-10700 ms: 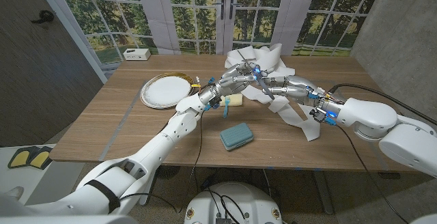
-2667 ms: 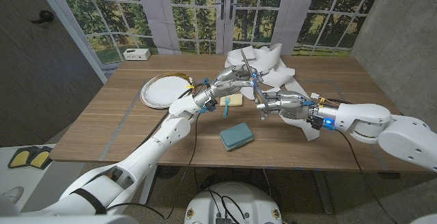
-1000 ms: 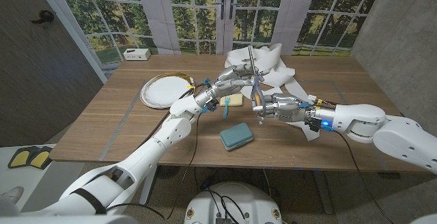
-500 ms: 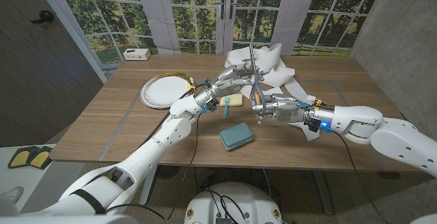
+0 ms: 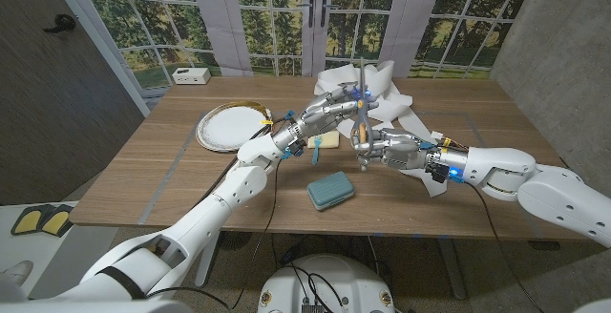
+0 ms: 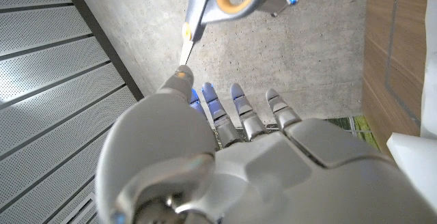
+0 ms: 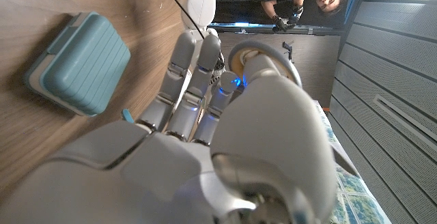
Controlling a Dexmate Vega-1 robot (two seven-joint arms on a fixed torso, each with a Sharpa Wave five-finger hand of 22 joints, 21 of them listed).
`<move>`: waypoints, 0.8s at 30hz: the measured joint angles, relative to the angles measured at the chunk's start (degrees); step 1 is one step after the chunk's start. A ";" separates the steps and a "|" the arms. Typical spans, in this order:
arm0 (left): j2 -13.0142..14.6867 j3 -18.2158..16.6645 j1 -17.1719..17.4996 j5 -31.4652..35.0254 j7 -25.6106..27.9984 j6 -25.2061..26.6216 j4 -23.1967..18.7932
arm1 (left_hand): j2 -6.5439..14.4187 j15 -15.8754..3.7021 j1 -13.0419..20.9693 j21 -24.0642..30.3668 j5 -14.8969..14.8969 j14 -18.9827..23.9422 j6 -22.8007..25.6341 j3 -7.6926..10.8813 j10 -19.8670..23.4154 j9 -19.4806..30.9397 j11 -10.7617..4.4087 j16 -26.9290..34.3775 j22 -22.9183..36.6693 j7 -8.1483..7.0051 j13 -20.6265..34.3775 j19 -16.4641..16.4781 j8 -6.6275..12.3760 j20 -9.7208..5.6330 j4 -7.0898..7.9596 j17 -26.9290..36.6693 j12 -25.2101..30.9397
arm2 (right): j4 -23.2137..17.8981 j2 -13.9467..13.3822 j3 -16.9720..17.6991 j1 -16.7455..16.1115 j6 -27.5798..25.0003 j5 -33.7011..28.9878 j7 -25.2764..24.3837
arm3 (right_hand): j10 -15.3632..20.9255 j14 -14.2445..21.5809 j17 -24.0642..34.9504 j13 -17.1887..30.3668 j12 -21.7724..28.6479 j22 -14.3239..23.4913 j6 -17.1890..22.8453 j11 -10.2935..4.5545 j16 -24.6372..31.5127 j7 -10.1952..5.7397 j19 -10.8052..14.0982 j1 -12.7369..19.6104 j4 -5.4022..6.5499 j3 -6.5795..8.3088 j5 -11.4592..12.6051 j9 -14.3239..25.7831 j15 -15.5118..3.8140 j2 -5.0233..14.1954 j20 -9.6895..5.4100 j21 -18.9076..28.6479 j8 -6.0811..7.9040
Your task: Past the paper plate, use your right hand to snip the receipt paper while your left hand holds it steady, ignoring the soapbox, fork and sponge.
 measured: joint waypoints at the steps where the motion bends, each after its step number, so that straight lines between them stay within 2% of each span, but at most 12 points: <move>1: -0.15 -0.01 0.00 -0.19 -0.19 0.04 0.25 | -1.08 0.02 -1.57 0.00 0.00 -0.96 -1.83 -0.88 -1.05 -0.08 0.25 0.00 0.00 0.24 -0.67 0.00 -0.68 0.00 0.28 -0.87 -0.25 | 0.04 0.00 0.00 0.00 0.00 0.00 -0.06 | 0.00 0.00 0.00 0.00 0.23 0.00 -0.14 0.00 -0.01 0.14 0.00 0.00 0.10 -0.10 0.01 -0.03 0.00 0.00 0.00 0.00 -0.04; 5: -0.64 -0.15 -0.16 -0.90 -0.99 0.21 1.16 | -4.63 0.07 -6.03 0.00 0.40 -3.38 -6.76 -3.94 -3.96 -0.60 0.60 0.00 0.00 1.10 -2.62 -0.41 -1.41 0.41 1.71 -3.11 -0.25 | 0.11 -0.03 0.00 0.00 0.07 -0.16 -0.33 | 0.00 0.00 0.21 0.52 0.30 0.00 -0.20 0.00 -0.32 0.20 0.00 0.00 0.10 -0.10 0.00 -0.09 0.00 0.00 0.00 0.00 -0.05; 9: -0.94 -0.40 -0.24 -1.41 -1.61 0.23 1.65 | -6.47 0.06 -8.46 0.00 1.00 -4.61 -8.20 -5.67 -5.69 -0.89 1.26 0.00 0.00 1.39 -3.52 -0.60 -1.41 0.60 2.56 -4.17 -0.25 | 0.14 -0.06 0.08 -0.09 0.18 -0.24 -0.66 | 0.00 0.00 0.26 0.38 0.31 0.00 -0.20 0.01 -0.63 0.20 0.00 0.00 0.09 -0.10 0.00 -0.35 0.00 0.00 0.00 0.00 -0.05; 18: -0.89 -0.99 -0.03 -1.88 -1.99 0.27 1.41 | -6.74 0.06 -10.14 0.00 1.50 -4.77 -8.18 -6.78 -6.24 -1.15 1.66 0.00 -0.01 1.41 -4.25 -1.05 -1.17 0.17 3.19 -4.77 -0.25 | 0.15 -0.14 0.52 -0.52 0.43 -0.37 -1.18 | 0.22 0.31 0.52 0.94 -0.06 0.01 -0.20 0.22 -0.87 0.20 0.00 0.00 0.07 -0.12 0.00 -0.19 -0.10 0.00 0.00 0.22 -0.05; 24: 0.15 -1.81 1.06 -1.91 -1.03 0.16 -0.74 | -6.60 0.05 -10.70 0.00 1.67 -4.76 -6.94 -7.17 -5.06 -1.15 1.79 0.07 -0.01 1.60 -4.61 -0.62 -0.74 -0.44 3.59 -5.08 0.03 | -0.18 -0.14 1.15 -1.13 0.73 -0.29 -1.77 | 0.22 0.30 0.68 0.87 -0.31 0.01 -0.21 0.22 -1.30 0.19 0.00 0.00 0.07 -0.12 0.00 -0.24 -0.10 0.00 0.00 0.22 -0.06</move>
